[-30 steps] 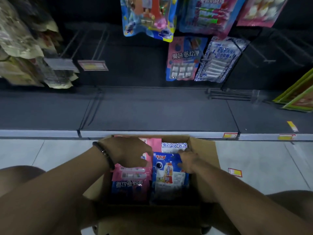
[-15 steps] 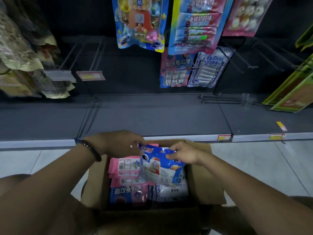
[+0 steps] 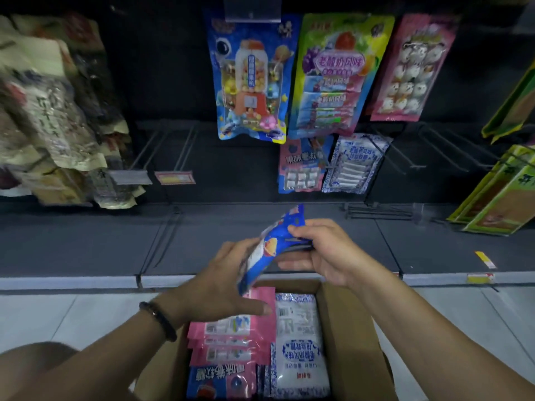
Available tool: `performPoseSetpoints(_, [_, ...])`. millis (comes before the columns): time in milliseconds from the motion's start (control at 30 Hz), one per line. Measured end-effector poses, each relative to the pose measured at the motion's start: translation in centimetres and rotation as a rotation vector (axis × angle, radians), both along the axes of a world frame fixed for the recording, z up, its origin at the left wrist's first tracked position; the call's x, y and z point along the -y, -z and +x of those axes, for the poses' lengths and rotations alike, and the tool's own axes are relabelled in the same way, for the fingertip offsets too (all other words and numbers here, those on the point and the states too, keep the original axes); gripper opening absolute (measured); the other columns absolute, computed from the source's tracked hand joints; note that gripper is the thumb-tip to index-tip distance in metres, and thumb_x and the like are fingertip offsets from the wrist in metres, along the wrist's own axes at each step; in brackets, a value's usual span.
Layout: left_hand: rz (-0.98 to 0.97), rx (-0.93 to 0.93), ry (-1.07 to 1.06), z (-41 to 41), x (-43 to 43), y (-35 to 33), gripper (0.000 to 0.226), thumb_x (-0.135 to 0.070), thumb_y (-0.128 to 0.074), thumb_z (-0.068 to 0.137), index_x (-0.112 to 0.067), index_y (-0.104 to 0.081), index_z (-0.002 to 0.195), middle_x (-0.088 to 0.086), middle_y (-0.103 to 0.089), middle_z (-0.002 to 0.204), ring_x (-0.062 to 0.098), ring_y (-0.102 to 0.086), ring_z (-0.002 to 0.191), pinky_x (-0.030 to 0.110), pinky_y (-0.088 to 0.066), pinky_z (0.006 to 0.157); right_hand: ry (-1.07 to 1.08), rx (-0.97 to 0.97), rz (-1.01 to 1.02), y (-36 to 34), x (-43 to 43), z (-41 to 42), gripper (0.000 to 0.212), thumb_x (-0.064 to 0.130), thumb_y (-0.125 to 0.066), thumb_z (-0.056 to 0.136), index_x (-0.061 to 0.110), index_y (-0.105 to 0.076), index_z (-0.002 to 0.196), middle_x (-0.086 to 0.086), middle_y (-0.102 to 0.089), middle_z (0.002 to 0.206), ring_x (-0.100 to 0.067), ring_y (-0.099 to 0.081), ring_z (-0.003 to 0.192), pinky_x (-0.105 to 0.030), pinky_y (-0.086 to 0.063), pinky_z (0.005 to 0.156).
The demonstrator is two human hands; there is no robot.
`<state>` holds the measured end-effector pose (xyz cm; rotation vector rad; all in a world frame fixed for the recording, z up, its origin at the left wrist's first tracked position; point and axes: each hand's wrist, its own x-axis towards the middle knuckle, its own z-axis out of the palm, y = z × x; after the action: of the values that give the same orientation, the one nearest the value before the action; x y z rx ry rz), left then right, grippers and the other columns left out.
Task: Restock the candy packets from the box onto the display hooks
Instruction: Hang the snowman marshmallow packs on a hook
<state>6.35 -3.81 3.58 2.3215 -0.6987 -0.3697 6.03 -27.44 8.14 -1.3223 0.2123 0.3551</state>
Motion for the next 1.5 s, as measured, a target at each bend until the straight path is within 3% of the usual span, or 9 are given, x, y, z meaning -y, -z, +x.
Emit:
performPoseSetpoints(167, [-0.188,0.232,-0.214,1.5,1.3,1.2,0.026,-0.023,-0.072,0.091,-0.030,-0.064,0.115,-0.012,-0.067,0.105,0.007,-0.063,0.099,0.029,-0.052,0.085,0.053,0.021,0.061,-0.5,-1.3,0.8,0.031,0.017,-0.049,0.112,-0.009,-0.065,0.117,-0.035,-0.073,0.112,-0.048,-0.077,0.097,-0.055,-0.065,0.081])
performPoseSetpoints(367, [-0.552,-0.093,-0.424,3.3,0.2,-1.8,0.024,-0.018,-0.066,0.102,-0.029,-0.066,0.124,-0.012,-0.078,0.113,0.007,-0.075,0.101,0.033,-0.058,0.088,0.104,0.412,-0.479,-1.4,-1.0,2.5,0.033,0.013,-0.063,0.105,0.037,-0.071,0.127,0.004,-0.072,0.127,-0.016,-0.066,0.120,-0.017,-0.052,0.092])
performPoseSetpoints(500, [-0.769,-0.269,-0.404,4.1,-0.1,-4.6,0.029,-0.009,-0.062,0.103,-0.014,-0.062,0.131,0.005,-0.077,0.123,0.028,-0.075,0.111,0.050,-0.060,0.096,-0.063,0.576,-0.692,-1.7,0.1,3.3,0.079,0.012,-0.080,0.092,0.051,-0.047,0.153,0.024,-0.042,0.159,0.005,-0.033,0.149,-0.038,-0.034,0.125])
performPoseSetpoints(633, [-0.847,-0.326,-0.382,6.1,-0.6,-8.0,0.023,-0.006,-0.063,0.100,-0.004,-0.066,0.123,0.019,-0.077,0.118,0.039,-0.075,0.105,0.047,-0.064,0.086,0.004,0.630,-0.454,-2.6,-0.8,3.4,0.089,-0.004,-0.078,0.091,0.053,-0.047,0.151,0.046,-0.038,0.149,0.022,-0.040,0.137,-0.021,-0.052,0.106])
performPoseSetpoints(767, [-0.795,-0.211,-0.341,7.9,-0.8,-12.1,0.020,-0.013,-0.068,0.099,-0.009,-0.070,0.118,0.012,-0.080,0.109,0.032,-0.079,0.098,0.043,-0.066,0.080,0.143,0.662,-0.418,-3.8,-1.9,4.4,0.086,-0.004,-0.070,0.097,0.061,-0.046,0.149,0.033,-0.037,0.161,-0.013,-0.049,0.147,-0.047,-0.057,0.106])
performPoseSetpoints(900, [-0.801,0.007,-0.381,10.0,-0.1,-14.3,0.033,-0.017,-0.076,0.094,-0.025,-0.062,0.123,-0.001,-0.081,0.109,0.021,-0.080,0.093,0.042,-0.066,0.077,0.216,0.696,-0.386,-7.1,-2.6,6.2,0.083,-0.005,-0.060,0.102,0.063,-0.046,0.147,0.029,-0.044,0.154,-0.004,-0.072,0.106,-0.032,-0.064,0.073])
performPoseSetpoints(1100, [-0.906,0.158,-0.391,12.2,0.5,-12.5,0.108,-0.015,-0.085,0.087,-0.068,-0.017,0.152,-0.006,-0.072,0.116,0.017,-0.077,0.102,0.040,-0.065,0.079,0.267,0.769,-0.567,-10.0,-3.3,10.0,0.084,-0.001,-0.061,0.103,0.068,-0.041,0.147,0.030,-0.040,0.145,0.011,-0.057,0.124,-0.030,-0.063,0.091])
performPoseSetpoints(1267, [-0.916,0.246,-0.316,12.9,0.8,-13.1,0.086,-0.012,-0.081,0.089,-0.062,-0.042,0.147,-0.018,-0.062,0.141,0.015,-0.067,0.124,0.037,-0.064,0.089,0.330,0.838,-0.472,-10.9,-3.5,11.6,0.075,-0.007,-0.057,0.104,0.046,-0.044,0.156,0.036,-0.041,0.140,0.028,-0.025,0.112,-0.019,-0.056,0.089])
performPoseSetpoints(1500, [-0.944,0.264,-0.320,14.2,1.1,-13.9,0.085,-0.011,-0.083,0.088,-0.054,-0.043,0.149,-0.024,-0.064,0.127,0.008,-0.073,0.108,0.028,-0.065,0.071,0.322,0.830,-0.500,-11.7,-3.1,13.4,0.073,-0.009,-0.056,0.103,0.038,-0.045,0.157,0.027,-0.039,0.152,0.032,-0.054,0.101,-0.004,-0.053,0.072])
